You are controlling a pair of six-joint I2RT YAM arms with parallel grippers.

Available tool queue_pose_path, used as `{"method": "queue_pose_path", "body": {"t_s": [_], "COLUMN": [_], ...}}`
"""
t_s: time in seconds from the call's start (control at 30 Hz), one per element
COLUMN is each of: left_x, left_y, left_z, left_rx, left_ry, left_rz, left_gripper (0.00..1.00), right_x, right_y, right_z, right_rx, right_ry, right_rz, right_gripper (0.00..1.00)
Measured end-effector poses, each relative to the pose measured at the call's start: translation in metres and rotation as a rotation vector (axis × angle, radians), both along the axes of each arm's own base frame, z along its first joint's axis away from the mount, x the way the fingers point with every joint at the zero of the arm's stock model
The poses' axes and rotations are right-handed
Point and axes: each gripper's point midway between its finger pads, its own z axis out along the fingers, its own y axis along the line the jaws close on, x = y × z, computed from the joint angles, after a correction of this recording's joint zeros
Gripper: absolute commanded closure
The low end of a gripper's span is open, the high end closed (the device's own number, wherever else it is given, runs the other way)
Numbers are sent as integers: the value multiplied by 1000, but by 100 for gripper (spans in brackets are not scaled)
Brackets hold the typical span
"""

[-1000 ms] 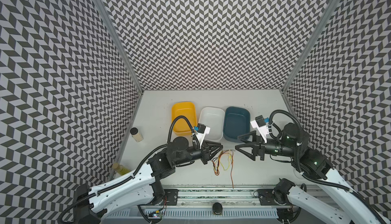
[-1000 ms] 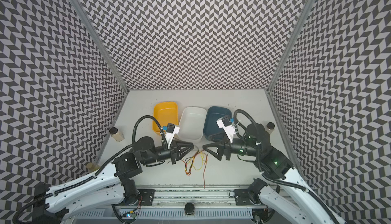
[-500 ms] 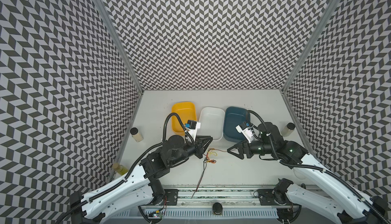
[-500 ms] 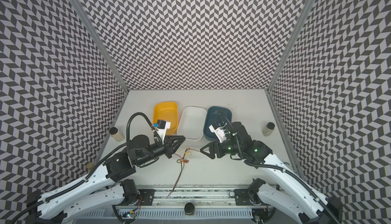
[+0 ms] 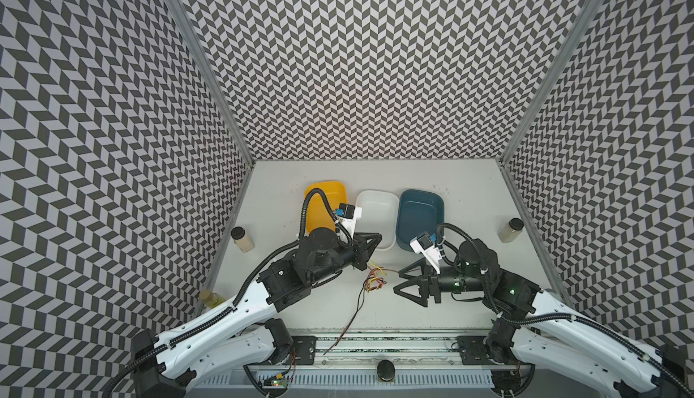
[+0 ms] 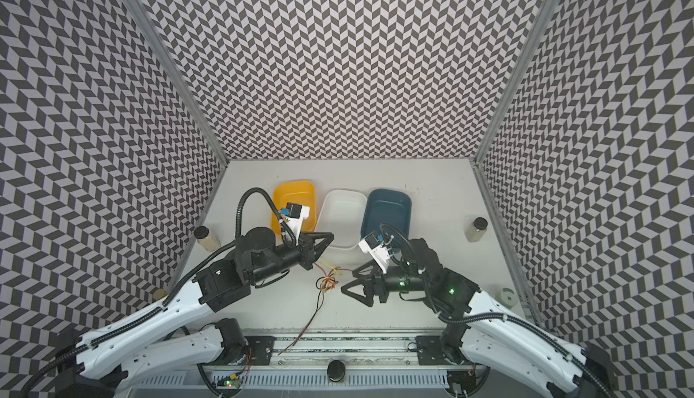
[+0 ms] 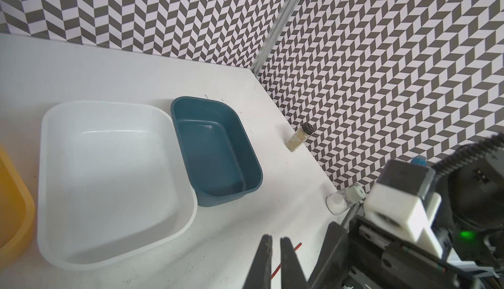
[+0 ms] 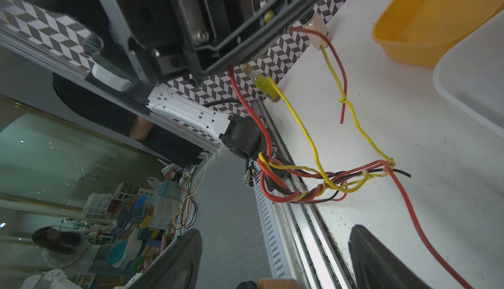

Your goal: Untangle the cables

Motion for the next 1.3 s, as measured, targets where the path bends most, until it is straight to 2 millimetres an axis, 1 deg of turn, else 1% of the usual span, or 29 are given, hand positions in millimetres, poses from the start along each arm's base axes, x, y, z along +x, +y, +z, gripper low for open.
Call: {"method": "queue_pose_path", "body": {"t_s": [0.1, 0.17, 0.27, 0.37, 0.47, 0.57, 0.67, 0.73, 0.83, 0.93, 1.0, 1.1, 1.2, 1.3], "left_x": [2, 3, 4, 5, 4, 4, 3, 3, 3, 3, 2, -1, -6, -11], "left_y": [-3, -5, -7, -7, -9, -11, -12, -13, -13, -14, -14, -17, -21, -24], "left_z": [2, 8, 18, 23, 20, 19, 22, 24, 26, 29, 31, 34, 35, 32], "left_rx": [-7, -17, -41, -57, -63, -72, -91, -102, -116, -129, -139, -153, -163, -165], "left_ry": [16, 17, 18, 23, 44, 64, 70, 72, 77, 78, 81, 81, 80, 82], "left_rz": [0, 1, 3, 4, -1, -7, -11, -10, -10, -12, -17, -33, -53, -68], "left_gripper": [100, 100, 100, 100, 100, 100, 100, 100, 100, 100, 100, 100, 100, 100], "right_x": [-11, -11, -3, 9, 19, 27, 35, 39, 40, 41, 44, 52, 60, 65], "right_y": [6, 8, 8, 8, 9, 9, 10, 12, 15, 17, 15, 10, 4, 2], "right_z": [-2, -2, -2, -10, -15, -10, -5, -5, -11, -12, -10, -9, -7, -4], "right_rx": [-31, -52, -77, -119, -144, -127, -114, -113, -130, -132, -129, -136, -146, -154], "right_ry": [-82, -131, -182, -199, -207, -226, -239, -244, -242, -239, -241, -247, -251, -254], "right_rz": [5, -14, -66, -129, -177, -225, -268, -283, -287, -300, -327, -383, -439, -473], "right_gripper": [17, 20, 26, 34, 35, 38, 40, 41, 42, 49, 55, 60, 62, 59]}}
